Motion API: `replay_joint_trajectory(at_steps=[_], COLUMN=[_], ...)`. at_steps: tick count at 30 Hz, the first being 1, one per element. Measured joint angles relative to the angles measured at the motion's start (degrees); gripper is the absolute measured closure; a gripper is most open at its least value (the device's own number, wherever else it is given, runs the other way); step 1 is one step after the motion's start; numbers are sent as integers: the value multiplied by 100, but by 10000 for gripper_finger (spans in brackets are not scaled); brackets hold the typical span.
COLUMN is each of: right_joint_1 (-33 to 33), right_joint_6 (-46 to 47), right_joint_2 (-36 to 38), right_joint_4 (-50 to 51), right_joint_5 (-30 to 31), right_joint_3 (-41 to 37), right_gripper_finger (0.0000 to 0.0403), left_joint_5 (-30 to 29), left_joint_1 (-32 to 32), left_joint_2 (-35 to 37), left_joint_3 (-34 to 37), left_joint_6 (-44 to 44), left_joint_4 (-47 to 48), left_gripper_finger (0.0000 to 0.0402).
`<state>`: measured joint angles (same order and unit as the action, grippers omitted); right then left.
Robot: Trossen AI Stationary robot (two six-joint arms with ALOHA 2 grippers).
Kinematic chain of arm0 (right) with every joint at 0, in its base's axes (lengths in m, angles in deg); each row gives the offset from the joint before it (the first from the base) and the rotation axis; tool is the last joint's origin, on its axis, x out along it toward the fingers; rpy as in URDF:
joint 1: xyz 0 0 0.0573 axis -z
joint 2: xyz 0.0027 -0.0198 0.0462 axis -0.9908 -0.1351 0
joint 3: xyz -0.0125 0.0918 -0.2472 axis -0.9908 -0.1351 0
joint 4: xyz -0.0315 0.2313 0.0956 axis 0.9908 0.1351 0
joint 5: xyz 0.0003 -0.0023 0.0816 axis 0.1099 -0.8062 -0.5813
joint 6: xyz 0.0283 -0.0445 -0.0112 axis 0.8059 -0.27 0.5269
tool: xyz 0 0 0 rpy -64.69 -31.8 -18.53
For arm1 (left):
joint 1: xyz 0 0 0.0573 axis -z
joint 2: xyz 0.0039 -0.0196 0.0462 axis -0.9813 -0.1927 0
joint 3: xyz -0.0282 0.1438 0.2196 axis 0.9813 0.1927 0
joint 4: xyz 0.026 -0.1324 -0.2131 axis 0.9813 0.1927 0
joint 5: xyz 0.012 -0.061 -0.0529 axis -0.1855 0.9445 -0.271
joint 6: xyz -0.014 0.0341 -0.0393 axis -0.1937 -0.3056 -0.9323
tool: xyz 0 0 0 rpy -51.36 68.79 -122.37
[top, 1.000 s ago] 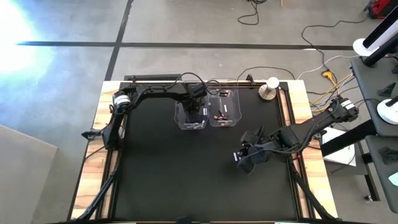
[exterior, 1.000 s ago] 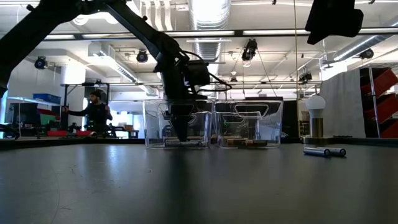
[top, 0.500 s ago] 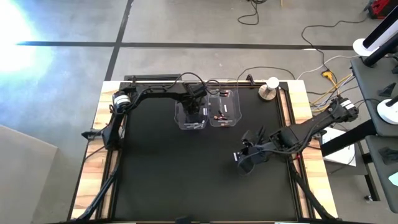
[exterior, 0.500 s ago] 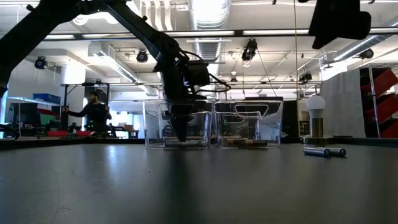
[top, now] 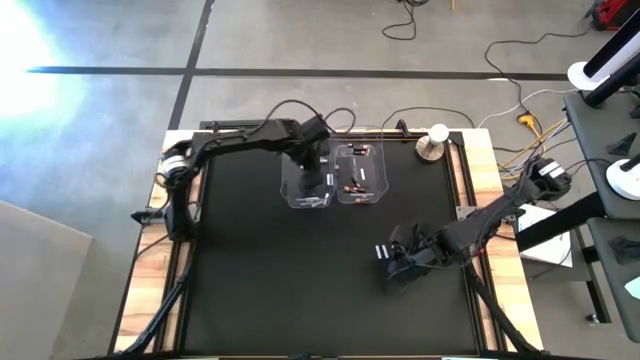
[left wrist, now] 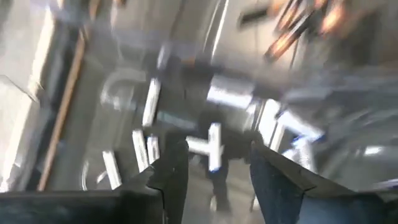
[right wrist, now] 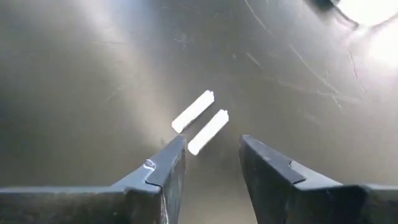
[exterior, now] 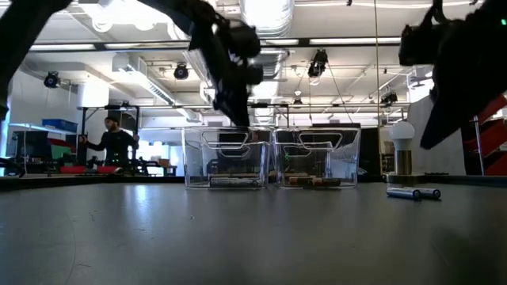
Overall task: Sort batteries
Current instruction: Put the white battery into the left transparent bin
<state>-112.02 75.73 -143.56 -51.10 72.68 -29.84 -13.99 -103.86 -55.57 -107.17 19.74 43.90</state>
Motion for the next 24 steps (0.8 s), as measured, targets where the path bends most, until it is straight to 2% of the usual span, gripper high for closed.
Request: replay_joint_trajectory(at_steps=[6,10,18,24], right_joint_1=[-74,-52,-19,-19], right_joint_6=[-78,131,610,682], right_joint_2=[-244,-363,-371,-449], right_joint_4=[-1395,-1748,-1825,-2335], right_joint_5=[354,741,849,849], right_joint_3=[-750,-930,-1155,-1232], right_gripper_finger=[263,251,230,233], left_joint_5=[106,112,121,127], left_joint_1=[301,506,740,845], left_joint_2=[803,1186,1269,1204], left_joint_3=[40,57,68,121], left_joint_6=[-241,-330,-438,-458], left_joint_4=[-400,-509,-505,-525], left_gripper_finger=[249,249,248,248])
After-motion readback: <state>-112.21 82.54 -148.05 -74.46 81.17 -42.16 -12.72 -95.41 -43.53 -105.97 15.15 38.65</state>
